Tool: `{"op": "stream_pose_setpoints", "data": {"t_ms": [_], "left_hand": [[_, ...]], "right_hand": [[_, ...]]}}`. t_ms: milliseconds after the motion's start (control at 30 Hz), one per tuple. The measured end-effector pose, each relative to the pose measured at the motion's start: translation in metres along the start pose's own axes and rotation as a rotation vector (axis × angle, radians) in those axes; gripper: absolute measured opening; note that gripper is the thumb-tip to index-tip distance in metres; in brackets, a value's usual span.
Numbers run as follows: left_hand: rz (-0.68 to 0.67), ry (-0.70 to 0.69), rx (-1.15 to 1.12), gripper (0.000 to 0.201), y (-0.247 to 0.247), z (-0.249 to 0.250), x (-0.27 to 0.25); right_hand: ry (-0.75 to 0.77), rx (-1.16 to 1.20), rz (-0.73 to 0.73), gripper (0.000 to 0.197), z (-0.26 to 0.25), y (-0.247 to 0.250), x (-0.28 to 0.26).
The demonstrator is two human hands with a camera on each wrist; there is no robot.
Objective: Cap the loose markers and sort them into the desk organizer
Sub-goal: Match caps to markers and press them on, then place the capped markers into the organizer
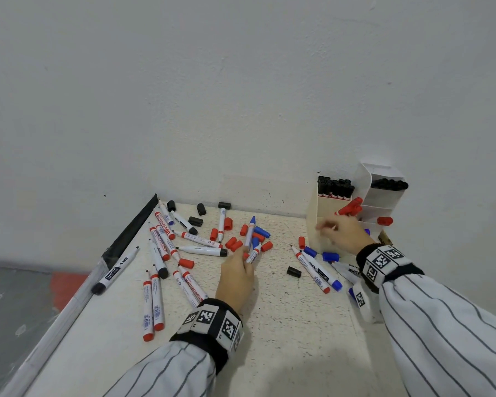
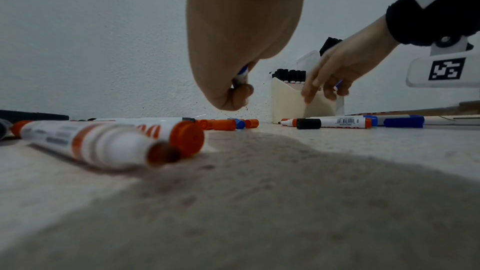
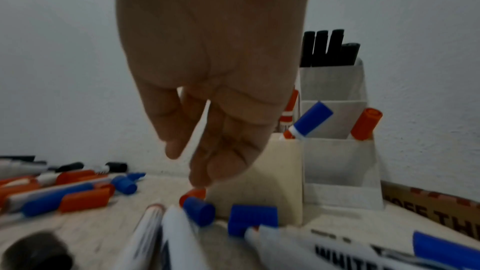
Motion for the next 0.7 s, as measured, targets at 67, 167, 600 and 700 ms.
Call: {"op": "stream_pose_setpoints", "data": {"t_ms": [67, 167, 600, 700], "left_hand": [[0.023, 0.019, -0.031, 0.036, 0.001, -0.002, 0.001], [0.076, 0.059, -0.073, 0.031, 0.006, -0.006, 0.002], [0.027, 0.232, -0.319, 0.024, -0.004, -0.015, -0.004], [0.022, 0.238, -0.326, 0.024, -0.004, -0.013, -0.006]], "right_hand": [[-0.124, -0.116, -0.272, 0.023, 0.013, -0.033, -0.007], [-0.214, -0.259, -0.371, 0.041, 0.028, -0.060, -0.016], [-0.235, -0.430, -0.230, 0.036, 0.023, -0.072, -0.016], [-0.209, -0.293, -0.078, 0.033, 0.023, -0.061, -0.016]]}}
Point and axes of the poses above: each hand's wrist, its own x-axis towards the middle knuckle, its own y-axis out of the back of the hand, z = x × y, the point moved 8 cm from there along x, towards the middle knuckle, and after that the axes turned 8 degrees about -y, right-handed, at the moved point
